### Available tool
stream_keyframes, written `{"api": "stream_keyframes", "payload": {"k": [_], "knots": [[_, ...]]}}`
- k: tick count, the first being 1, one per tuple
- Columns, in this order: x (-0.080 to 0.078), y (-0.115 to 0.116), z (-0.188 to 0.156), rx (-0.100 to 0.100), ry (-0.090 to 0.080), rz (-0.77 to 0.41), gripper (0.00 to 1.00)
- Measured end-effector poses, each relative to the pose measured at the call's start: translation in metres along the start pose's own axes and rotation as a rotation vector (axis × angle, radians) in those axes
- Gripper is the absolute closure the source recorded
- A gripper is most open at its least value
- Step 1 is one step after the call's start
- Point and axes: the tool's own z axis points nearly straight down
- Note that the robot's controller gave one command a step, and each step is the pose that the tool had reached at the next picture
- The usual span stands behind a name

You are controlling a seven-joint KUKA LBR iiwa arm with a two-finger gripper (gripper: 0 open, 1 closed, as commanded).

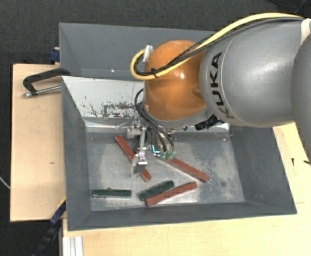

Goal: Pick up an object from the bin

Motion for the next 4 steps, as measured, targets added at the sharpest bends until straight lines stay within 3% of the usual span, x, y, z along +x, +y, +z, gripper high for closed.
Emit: {"api": "stream_keyframes", "payload": {"k": [1, 2, 3, 4], "knots": [[-0.002, -0.001, -0.004, -0.002, -0.008, 0.002, 0.0], [0.009, 0.012, 0.044, -0.002, -0.015, -0.047, 0.0], [0.011, 0.016, 0.114, -0.003, -0.003, -0.05, 1.0], [0.01, 0.016, 0.114, -0.004, -0.004, -0.05, 1.0]]}}
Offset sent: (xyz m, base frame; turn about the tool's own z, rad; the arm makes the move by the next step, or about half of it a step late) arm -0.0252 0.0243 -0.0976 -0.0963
